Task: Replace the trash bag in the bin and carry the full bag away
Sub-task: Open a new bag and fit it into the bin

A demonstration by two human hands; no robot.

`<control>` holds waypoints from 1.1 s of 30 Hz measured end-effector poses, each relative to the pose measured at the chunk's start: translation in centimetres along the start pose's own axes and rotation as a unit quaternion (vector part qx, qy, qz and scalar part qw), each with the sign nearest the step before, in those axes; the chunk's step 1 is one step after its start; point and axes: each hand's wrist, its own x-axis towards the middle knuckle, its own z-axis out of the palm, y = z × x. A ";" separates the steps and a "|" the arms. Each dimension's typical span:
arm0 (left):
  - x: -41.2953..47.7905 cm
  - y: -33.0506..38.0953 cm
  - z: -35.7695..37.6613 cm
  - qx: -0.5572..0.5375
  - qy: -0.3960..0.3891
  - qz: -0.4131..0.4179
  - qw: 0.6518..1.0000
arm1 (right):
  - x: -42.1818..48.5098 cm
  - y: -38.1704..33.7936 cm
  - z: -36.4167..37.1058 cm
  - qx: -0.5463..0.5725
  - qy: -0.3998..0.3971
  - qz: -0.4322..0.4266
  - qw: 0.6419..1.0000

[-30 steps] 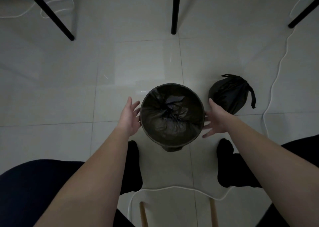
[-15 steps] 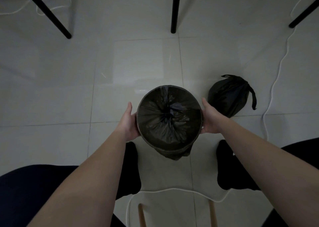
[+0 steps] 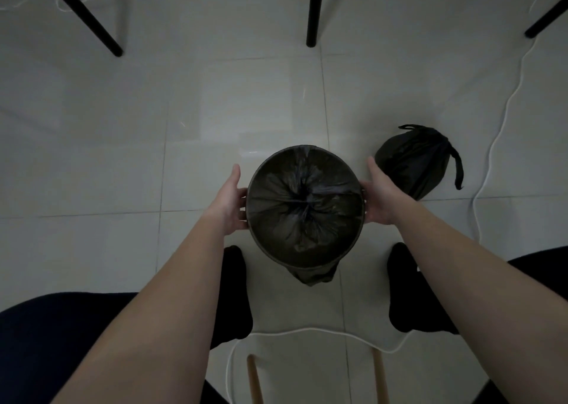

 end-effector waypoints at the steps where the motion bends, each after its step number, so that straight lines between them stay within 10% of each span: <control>1: 0.4 -0.1 -0.2 -0.004 -0.007 -0.001 1.000 | 0.5 0.0 -0.2 0.006 -0.014 0.011 1.000; 10: 1.4 0.4 0.8 -0.055 -0.096 -0.006 0.994 | 1.5 1.5 -1.1 0.063 -0.025 0.052 0.996; 16: 0.0 1.1 0.8 0.088 0.103 0.029 0.990 | -1.8 -0.7 -2.0 -0.015 0.109 -0.001 0.994; 33: -0.2 -0.1 1.5 0.005 -0.009 -0.001 1.000 | -1.2 1.2 -0.4 0.076 -0.001 0.029 0.997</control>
